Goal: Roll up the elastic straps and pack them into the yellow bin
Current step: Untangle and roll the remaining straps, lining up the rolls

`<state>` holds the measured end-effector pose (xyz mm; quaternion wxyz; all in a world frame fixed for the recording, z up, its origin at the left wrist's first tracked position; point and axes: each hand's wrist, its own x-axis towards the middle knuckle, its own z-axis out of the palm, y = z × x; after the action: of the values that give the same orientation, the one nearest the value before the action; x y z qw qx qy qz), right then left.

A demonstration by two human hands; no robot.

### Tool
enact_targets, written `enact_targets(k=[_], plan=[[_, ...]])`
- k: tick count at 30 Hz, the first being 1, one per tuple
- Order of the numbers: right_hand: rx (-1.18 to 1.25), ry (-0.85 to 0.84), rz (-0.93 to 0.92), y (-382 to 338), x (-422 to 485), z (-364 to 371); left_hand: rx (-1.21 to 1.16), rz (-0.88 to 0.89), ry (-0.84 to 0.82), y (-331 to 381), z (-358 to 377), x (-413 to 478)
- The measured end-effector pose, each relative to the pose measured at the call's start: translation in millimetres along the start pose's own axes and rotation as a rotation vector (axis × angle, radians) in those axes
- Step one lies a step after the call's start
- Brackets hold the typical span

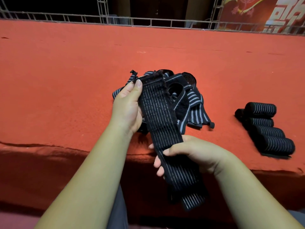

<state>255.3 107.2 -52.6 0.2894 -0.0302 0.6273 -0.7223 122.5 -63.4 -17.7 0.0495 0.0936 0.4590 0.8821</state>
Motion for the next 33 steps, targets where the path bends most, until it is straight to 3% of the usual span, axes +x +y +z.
enact_targets(k=[6, 10, 13, 15, 17, 25, 28, 33], plan=[[-0.133, -0.061, 0.077, -1, -5, 2, -0.017, 0.007, 0.011, 1, 2, 1], [-0.436, -0.049, 0.166, -7, -10, 6, 0.047, 0.010, -0.056, 0, 4, -4], [-0.575, 0.042, 0.274, -10, -10, 4, 0.099, 0.016, -0.118, -2, 9, -8], [-0.565, 0.112, 0.417, -16, -14, 2, 0.139, 0.022, -0.151, -3, 12, -11], [-0.557, 0.145, 0.448, -25, -20, 1, 0.179, 0.038, -0.161, -6, 14, -13], [-0.528, 0.532, -0.190, -31, -16, -25, 0.246, 0.023, -0.150, -26, 23, -23], [-0.357, 0.466, -0.238, -29, -12, -23, 0.217, -0.019, -0.168, -28, 26, -26], [-0.444, 0.462, -0.200, -27, -13, -20, 0.222, -0.044, -0.174, -33, 26, -31]])
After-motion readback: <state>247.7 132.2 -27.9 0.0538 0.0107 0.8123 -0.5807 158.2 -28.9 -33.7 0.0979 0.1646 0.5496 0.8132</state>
